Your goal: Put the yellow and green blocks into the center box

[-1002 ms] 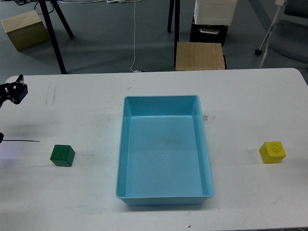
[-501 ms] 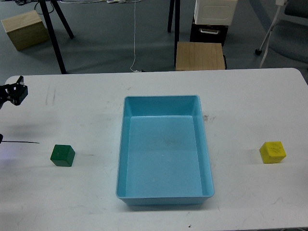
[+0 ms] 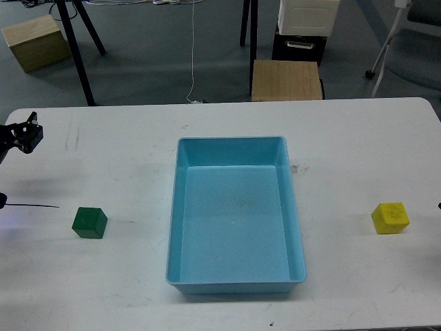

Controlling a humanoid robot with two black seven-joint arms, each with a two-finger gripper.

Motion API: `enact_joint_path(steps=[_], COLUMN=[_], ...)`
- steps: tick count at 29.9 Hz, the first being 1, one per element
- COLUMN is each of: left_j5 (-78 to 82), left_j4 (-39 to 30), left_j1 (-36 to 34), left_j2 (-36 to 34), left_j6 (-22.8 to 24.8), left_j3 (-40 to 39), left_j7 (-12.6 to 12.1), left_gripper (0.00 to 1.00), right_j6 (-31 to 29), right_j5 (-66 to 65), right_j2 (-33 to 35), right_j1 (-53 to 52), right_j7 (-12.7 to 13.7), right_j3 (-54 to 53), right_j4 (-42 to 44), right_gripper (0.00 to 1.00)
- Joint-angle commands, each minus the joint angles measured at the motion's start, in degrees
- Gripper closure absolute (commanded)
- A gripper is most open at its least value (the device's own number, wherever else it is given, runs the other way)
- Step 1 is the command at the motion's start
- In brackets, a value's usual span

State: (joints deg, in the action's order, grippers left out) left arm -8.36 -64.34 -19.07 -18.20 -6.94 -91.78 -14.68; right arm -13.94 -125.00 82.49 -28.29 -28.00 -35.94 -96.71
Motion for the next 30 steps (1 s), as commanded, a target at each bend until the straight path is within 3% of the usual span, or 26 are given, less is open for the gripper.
enact_joint_path(steps=[1, 10, 15, 21, 30], left_j5=[0.01, 0.01, 1.84, 3.96, 4.14], left_j4=[0.0, 0.09, 0.09, 0.09, 0.09], left_j1=[0.0, 0.17, -0.27, -0.27, -0.27], left_j2=[0.0, 0.0, 1.23, 1.41, 1.67], left_j6=[0.0, 0.09, 0.09, 0.0, 0.09], left_j3=[0.02, 0.02, 0.11, 0.02, 0.11], left_j7=[0.0, 0.0, 0.0, 0.09, 0.09], left_gripper=[0.0, 0.0, 0.0, 0.0, 0.0], right_j6=[0.4, -2.04, -5.22, 2.85, 3.31], right_j5=[0.72, 20.23, 16.65, 12.68, 13.56], right_j2=[-3.2, -4.53, -2.69, -3.03, -2.95], right_j1=[-0.53, -0.27, -1.32, -2.38, -2.12], right_j7=[0.0, 0.0, 0.0, 0.0, 0.0], right_j3=[0.52, 0.96, 1.31, 1.66, 3.16], right_j4=[3.79, 8.65, 8.56, 8.91, 8.91], right_gripper=[0.01, 0.01, 0.01, 0.01, 0.01])
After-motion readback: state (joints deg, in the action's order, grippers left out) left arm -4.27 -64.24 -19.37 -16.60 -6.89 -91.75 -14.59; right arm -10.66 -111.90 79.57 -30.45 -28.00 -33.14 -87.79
